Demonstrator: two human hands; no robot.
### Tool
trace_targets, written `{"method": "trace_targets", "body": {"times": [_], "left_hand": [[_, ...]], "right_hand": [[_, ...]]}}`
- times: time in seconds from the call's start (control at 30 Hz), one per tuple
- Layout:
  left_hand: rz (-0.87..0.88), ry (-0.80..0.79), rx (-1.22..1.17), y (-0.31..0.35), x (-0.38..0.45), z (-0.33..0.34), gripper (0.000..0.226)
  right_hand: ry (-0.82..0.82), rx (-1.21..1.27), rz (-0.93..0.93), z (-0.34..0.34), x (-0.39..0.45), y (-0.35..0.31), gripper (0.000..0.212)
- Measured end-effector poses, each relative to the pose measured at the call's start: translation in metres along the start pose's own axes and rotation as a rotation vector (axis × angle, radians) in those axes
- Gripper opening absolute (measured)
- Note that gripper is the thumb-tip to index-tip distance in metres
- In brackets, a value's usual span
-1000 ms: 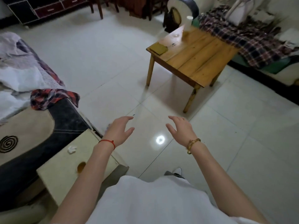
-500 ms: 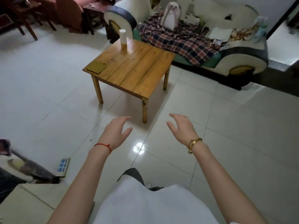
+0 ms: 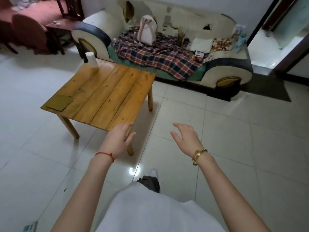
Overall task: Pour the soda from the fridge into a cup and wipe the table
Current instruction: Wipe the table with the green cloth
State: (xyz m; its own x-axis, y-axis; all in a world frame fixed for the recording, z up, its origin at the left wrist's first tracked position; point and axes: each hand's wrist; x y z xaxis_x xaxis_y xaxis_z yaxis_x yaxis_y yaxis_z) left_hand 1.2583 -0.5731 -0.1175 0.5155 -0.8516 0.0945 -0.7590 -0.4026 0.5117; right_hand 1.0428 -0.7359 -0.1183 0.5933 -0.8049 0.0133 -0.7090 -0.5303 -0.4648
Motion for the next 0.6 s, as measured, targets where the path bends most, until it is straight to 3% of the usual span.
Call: {"method": "trace_targets", "body": {"times": [0.3, 0.6], "left_hand": [[0.036, 0.023, 0.047, 0.018, 0.178, 0.001, 0.044], [-0.194, 0.093, 0.069, 0.000, 0.266, 0.020, 0.043]], "right_hand": [[0.054, 0.033, -0.023, -0.031, 0.173, 0.014, 0.047], [-0.104, 0.022, -0.164, -0.008, 0.327, 0.032, 0.047]]}}
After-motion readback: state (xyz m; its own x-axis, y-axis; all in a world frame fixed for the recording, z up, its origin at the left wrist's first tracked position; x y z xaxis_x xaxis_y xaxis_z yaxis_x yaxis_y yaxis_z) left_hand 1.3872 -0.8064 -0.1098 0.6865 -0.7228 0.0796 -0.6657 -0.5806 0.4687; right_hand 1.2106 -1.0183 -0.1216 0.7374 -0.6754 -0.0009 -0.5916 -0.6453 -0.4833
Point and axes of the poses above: each hand's wrist, its own x-axis towards the middle knuckle, its own z-axis out of the palm, y = z × x, and after that the axes turned 11 degrees about y, right-handed
